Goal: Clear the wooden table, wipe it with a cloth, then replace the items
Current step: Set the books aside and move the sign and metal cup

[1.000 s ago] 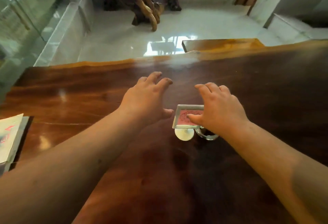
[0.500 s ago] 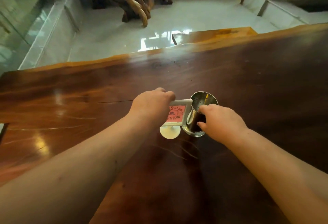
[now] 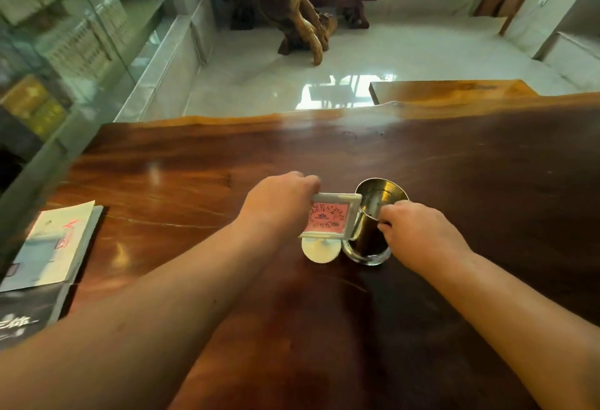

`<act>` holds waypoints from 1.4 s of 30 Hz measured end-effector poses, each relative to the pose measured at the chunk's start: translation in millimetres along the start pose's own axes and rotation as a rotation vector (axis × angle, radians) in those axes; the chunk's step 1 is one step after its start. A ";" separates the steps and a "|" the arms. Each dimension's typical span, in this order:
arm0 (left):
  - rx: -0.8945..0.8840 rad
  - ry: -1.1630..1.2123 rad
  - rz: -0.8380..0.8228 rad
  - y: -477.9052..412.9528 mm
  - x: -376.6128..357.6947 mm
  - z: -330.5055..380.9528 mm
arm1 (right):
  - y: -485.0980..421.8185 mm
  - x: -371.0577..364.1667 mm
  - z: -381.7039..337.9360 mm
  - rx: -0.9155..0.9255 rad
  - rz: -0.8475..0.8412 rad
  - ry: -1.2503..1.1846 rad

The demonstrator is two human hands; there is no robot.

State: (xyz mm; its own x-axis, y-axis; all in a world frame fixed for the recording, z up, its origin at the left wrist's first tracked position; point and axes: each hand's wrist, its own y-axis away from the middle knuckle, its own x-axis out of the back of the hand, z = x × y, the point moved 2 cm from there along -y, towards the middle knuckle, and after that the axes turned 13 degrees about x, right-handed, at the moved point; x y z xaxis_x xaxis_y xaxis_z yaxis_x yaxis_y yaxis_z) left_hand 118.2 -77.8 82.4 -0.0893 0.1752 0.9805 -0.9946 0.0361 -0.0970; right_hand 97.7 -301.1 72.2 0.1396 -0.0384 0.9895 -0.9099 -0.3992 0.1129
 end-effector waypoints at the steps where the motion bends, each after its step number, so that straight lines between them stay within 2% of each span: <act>1: 0.010 -0.006 0.016 2.9 8.6 -18.9 | -8.8 3.3 -17.6 0.034 0.018 -0.004; 7: 0.176 -0.047 0.035 30.0 53.0 -154.0 | -63.7 16.3 -140.9 0.248 0.081 -0.025; 11: 0.302 -0.098 0.035 52.5 74.1 -246.3 | -94.9 8.5 -225.0 0.375 0.059 -0.008; 19: 0.436 -0.138 0.054 91.5 78.4 -379.7 | -146.1 -30.1 -345.2 0.481 -0.010 0.000; 28: 0.433 -0.129 0.039 96.4 55.3 -431.8 | -168.1 -55.9 -379.0 0.498 0.000 0.037; 42: 0.485 -0.103 -0.024 99.2 44.1 -434.5 | -161.1 -62.2 -379.2 0.467 0.015 0.048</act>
State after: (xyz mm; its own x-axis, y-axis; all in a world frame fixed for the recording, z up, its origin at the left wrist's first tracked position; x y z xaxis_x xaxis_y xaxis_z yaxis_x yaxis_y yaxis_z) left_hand 38.3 361.0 41.7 -0.0465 0.0809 0.9956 -0.9040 -0.4275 -0.0074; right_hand 87.5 112.9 26.8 0.0994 -0.0097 0.9950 -0.6369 -0.7689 0.0561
